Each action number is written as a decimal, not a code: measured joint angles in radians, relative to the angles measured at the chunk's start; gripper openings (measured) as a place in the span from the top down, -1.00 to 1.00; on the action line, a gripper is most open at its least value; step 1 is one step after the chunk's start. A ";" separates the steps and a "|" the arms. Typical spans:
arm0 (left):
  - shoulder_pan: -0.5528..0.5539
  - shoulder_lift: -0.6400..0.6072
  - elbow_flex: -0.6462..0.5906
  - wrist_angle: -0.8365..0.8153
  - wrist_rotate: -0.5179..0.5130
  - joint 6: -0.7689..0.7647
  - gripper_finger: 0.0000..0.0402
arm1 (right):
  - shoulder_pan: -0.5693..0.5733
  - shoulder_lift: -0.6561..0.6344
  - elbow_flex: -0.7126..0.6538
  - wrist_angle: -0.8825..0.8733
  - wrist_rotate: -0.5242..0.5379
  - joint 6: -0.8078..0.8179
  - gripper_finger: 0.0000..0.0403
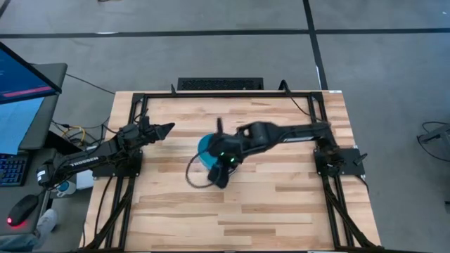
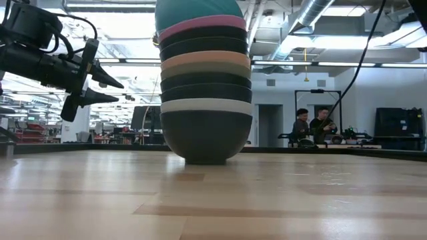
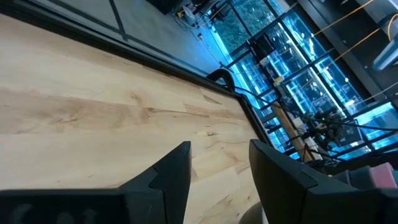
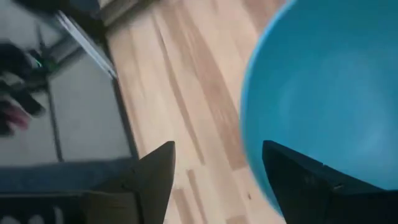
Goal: Nest bowls inside each other
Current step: Stack the blue bowl on top of the pink bowl
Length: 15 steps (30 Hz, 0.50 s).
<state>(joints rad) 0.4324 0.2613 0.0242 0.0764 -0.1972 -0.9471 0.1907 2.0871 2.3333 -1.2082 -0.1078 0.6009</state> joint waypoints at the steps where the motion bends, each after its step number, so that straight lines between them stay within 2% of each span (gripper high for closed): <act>1: 0.000 0.000 0.000 -0.002 0.000 0.000 0.24 | 0.006 0.009 -0.002 -0.014 -0.003 -0.007 -0.32; 7: 0.000 0.000 0.000 -0.009 0.011 -0.006 0.24 | 0.015 0.049 -0.003 -0.043 0.014 -0.026 -0.32; 15: -0.001 0.001 0.000 -0.020 0.044 -0.112 0.24 | 0.010 0.032 -0.001 -0.114 0.184 -0.027 -0.25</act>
<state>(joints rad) 0.4313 0.2619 0.0246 0.0566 -0.1536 -1.0587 0.2008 2.1193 2.3323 -1.3224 0.0766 0.5742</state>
